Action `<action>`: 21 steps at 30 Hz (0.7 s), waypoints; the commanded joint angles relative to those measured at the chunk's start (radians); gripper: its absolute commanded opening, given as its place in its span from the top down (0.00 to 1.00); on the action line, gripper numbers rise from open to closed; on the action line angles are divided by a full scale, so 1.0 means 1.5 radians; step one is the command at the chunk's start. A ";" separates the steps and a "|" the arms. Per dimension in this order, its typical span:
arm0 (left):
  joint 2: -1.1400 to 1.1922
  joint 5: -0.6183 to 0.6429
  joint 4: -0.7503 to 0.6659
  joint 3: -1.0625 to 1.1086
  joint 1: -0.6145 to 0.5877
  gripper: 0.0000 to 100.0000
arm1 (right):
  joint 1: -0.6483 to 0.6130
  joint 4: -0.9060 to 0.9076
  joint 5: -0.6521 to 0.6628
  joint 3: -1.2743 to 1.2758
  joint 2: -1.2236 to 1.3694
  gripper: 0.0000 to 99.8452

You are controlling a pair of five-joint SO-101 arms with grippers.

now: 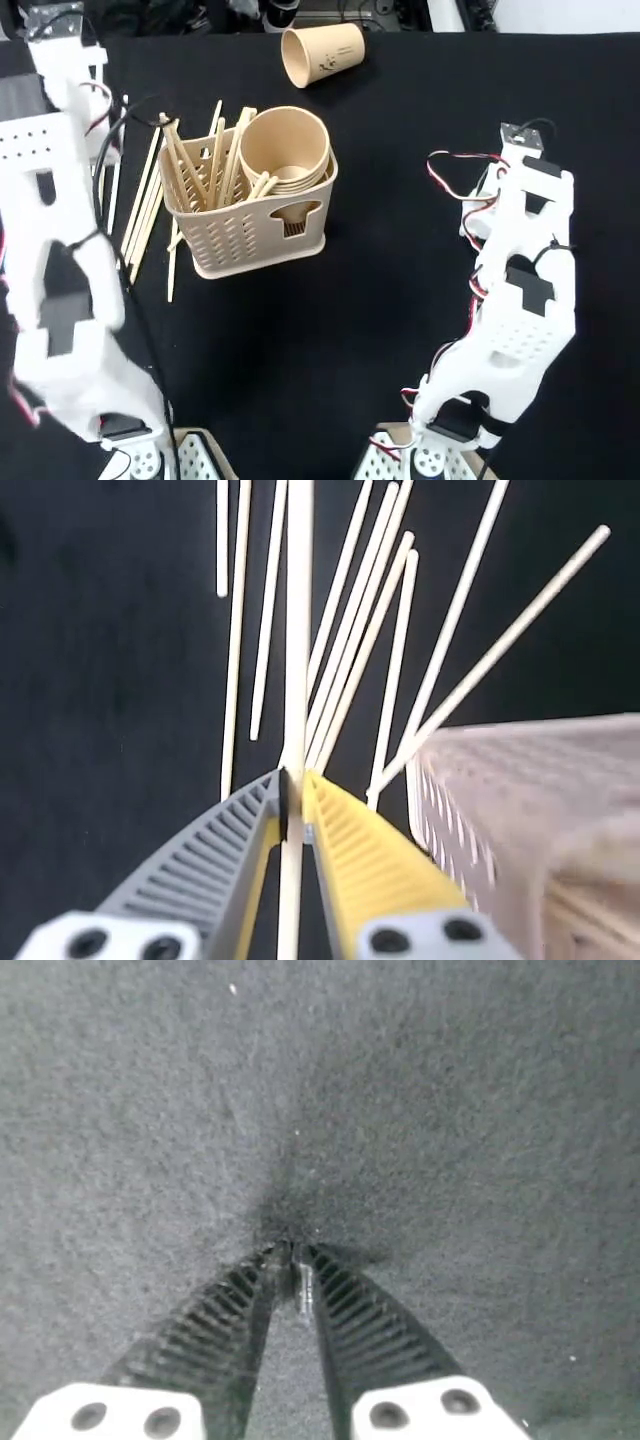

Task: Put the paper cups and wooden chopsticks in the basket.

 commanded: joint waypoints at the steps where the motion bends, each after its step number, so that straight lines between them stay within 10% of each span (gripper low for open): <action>1: -0.167 0.003 -0.073 0.139 0.008 0.97 | -0.001 -0.003 0.000 0.002 -0.016 0.99; 15: -0.839 0.008 -0.640 0.844 0.013 0.97 | -0.001 -0.003 0.000 0.003 -0.016 0.99; 21: -1.092 0.008 -0.808 1.071 0.149 0.97 | -0.001 -0.003 0.000 0.003 -0.016 0.99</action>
